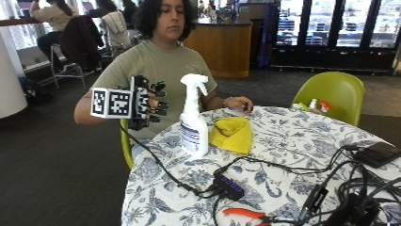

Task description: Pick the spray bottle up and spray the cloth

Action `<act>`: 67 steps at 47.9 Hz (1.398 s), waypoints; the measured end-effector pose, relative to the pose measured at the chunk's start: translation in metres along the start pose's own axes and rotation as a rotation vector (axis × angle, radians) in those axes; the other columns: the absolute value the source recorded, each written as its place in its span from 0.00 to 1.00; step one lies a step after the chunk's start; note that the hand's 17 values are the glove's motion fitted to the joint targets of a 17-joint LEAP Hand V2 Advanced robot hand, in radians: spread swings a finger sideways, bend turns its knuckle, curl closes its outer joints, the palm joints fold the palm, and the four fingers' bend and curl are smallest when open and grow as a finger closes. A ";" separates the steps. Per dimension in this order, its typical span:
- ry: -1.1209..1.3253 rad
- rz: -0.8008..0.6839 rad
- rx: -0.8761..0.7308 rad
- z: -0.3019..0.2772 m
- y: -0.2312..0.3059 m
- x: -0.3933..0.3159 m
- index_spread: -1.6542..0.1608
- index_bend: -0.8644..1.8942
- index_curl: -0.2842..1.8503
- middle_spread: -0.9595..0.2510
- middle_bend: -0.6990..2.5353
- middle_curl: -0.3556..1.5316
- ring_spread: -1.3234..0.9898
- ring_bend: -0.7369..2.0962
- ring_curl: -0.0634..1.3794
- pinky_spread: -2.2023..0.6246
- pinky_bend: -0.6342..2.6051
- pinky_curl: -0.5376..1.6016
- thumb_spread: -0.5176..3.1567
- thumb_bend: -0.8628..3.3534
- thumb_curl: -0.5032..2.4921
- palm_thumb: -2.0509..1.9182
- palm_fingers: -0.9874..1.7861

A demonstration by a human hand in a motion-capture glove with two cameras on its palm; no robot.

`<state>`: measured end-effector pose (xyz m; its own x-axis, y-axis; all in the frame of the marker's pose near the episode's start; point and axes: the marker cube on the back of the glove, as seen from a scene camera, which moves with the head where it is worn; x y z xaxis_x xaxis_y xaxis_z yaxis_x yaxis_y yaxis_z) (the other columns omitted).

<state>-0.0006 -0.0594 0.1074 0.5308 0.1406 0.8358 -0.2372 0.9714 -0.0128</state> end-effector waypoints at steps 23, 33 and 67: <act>-0.035 0.010 0.135 0.051 -0.103 0.003 0.73 0.35 0.22 0.80 0.30 0.37 0.55 0.42 0.26 0.84 0.31 0.41 0.38 0.20 0.29 0.72 0.45; -0.053 -0.094 0.257 0.064 -0.148 0.004 0.77 0.35 0.21 0.79 0.31 0.38 0.53 0.44 0.26 0.81 0.33 0.41 0.36 0.20 0.29 0.71 0.51; -0.181 -0.060 0.058 0.006 -0.168 -0.085 0.78 0.43 0.30 0.68 0.40 0.46 0.50 0.51 0.35 0.72 0.32 0.43 0.32 0.21 0.35 0.77 0.86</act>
<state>-0.0114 -0.2354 0.0418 0.3915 0.0410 0.9193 -0.2588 0.9636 0.0673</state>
